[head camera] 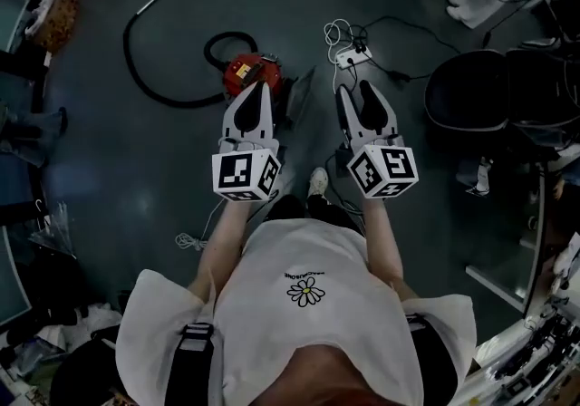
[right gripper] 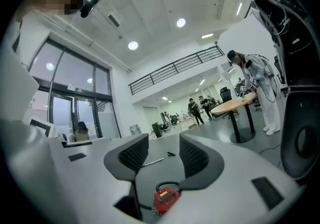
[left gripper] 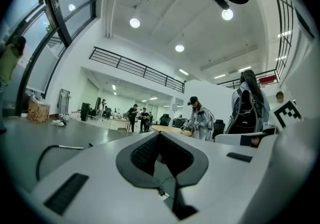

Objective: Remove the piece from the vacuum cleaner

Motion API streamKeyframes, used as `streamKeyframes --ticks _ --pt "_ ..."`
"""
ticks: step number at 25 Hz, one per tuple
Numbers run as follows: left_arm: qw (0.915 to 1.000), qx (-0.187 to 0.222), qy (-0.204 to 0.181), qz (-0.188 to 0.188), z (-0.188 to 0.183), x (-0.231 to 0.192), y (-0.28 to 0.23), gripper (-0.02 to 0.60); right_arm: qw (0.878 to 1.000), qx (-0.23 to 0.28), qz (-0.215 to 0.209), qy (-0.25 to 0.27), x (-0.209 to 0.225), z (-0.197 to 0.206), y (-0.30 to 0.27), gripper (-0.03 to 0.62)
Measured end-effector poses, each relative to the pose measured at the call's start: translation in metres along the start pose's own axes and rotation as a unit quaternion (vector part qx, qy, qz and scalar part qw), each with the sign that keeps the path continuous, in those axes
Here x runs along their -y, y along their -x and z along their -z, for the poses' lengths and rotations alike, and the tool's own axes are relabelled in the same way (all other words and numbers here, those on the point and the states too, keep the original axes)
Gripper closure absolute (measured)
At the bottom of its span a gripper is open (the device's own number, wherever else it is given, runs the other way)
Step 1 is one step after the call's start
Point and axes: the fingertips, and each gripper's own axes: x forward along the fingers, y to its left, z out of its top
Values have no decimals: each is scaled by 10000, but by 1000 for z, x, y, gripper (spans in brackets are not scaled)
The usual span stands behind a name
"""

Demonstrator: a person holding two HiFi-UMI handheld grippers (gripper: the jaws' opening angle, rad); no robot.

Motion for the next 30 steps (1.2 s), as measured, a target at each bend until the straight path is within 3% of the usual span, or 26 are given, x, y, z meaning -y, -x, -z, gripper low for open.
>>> streamKeyframes --ticks 3,8,10,13,16,18,21,24,28,30 --pt "9999 38 -95 -120 -2 -9 -42 575 9996 -162 -169 -128 25 -3 -43 416" --pt "9981 -307 -493 -198 20 -40 -98 575 9901 -947 -684 -774 41 27 -102 416" --pt "9963 -501 -671 -169 36 -54 -122 575 9869 -1058 -577 -1077 53 38 -121 416" --pt "9906 -992 -941 -87 77 -78 -154 575 9796 -1250 -320 -1543 76 60 -143 416" --pt "9756 -1745 -1332 97 142 -101 -183 575 9617 -1706 -277 -2127 96 102 -168 416" --pt "9574 -2327 -1686 298 200 -118 -196 575 9452 -2042 -167 -2542 111 146 -185 416" --pt "9179 -3322 -2130 408 304 -151 -214 575 9212 -2519 146 -2962 148 224 -212 416" --pt "8755 -4348 -2052 480 395 -181 -223 575 8925 -3000 559 -3321 188 308 -234 417" --pt "8193 -5137 -2430 756 467 -203 -221 575 8506 -3640 1078 -3639 225 406 -254 418" --pt "7986 -5311 -2663 959 487 -203 -219 575 8343 -3966 1230 -3628 234 443 -262 418"
